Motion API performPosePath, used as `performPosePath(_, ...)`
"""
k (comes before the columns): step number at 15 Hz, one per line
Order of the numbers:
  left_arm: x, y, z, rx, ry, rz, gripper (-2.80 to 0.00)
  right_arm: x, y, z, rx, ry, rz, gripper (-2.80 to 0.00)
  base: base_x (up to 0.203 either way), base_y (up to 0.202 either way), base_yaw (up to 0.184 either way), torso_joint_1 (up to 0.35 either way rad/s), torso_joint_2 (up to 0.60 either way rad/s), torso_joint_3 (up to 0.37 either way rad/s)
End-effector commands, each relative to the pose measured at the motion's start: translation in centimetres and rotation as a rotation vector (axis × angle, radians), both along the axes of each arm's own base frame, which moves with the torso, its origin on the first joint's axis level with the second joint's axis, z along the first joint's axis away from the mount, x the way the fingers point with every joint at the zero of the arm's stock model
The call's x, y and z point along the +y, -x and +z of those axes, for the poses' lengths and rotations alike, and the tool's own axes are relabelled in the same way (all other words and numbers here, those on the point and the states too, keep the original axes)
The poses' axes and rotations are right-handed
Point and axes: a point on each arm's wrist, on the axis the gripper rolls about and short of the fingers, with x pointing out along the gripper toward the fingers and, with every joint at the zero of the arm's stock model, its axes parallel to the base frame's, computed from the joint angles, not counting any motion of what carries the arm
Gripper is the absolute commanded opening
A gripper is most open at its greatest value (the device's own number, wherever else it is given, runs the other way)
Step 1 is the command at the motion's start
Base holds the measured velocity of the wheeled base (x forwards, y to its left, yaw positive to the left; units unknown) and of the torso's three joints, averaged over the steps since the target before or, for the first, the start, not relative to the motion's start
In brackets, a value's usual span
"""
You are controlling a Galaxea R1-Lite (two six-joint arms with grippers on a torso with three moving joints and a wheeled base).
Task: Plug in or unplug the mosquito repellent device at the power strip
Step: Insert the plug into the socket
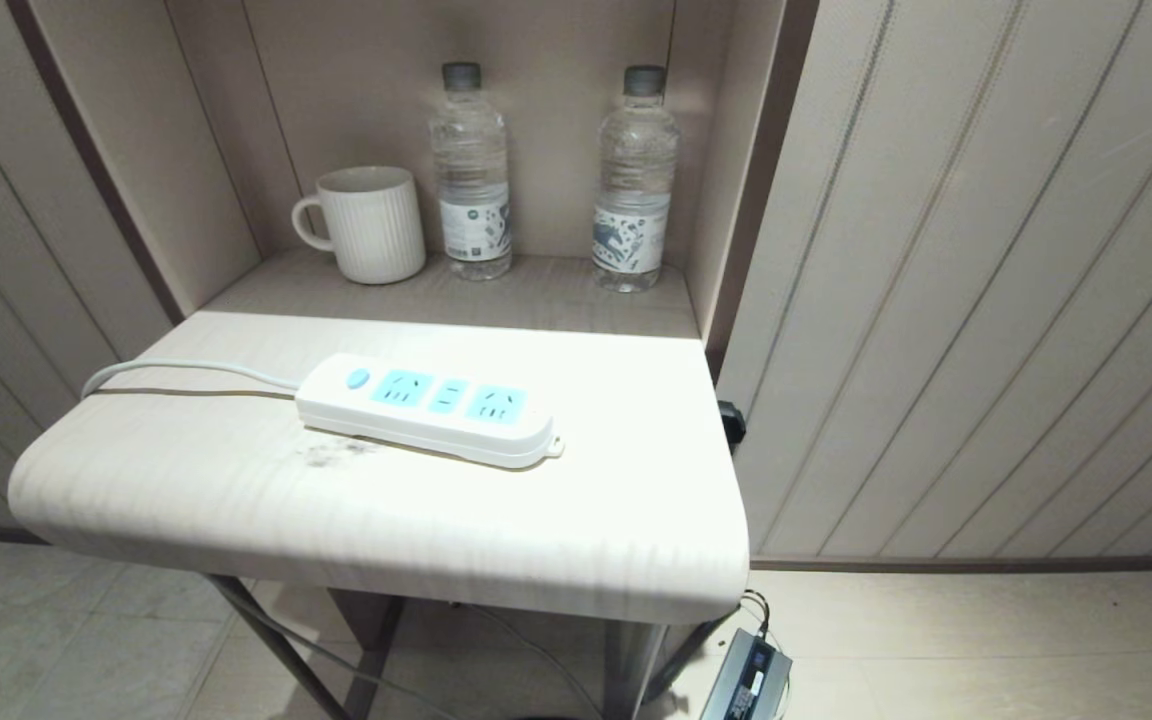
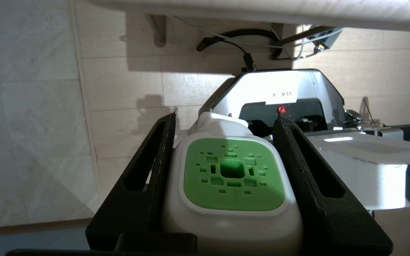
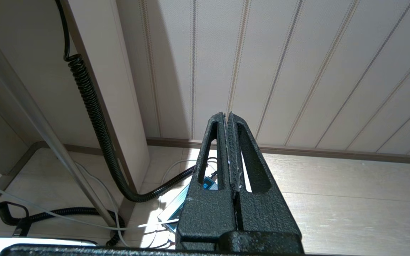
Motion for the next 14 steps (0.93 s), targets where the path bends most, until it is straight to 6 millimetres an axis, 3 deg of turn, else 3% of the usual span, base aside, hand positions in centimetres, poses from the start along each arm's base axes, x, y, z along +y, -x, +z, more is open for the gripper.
performPosePath(1, -0.9, -1.3, -0.1, 0.034, -0.02, -0.009, -2.8, 0.0, 0.0, 0.0, 0.0, 0.0, 0.0, -2.8, 0.0, 0.0, 0.0, 0.0, 0.0, 0.0)
performPosePath(14, -2.2, -2.9, -0.5, 0.106, 0.023, -0.058, -2.8, 0.0, 0.0, 0.0, 0.0, 0.0, -0.001, -2.8, 0.0, 0.0, 0.0, 0.0, 0.0, 0.0)
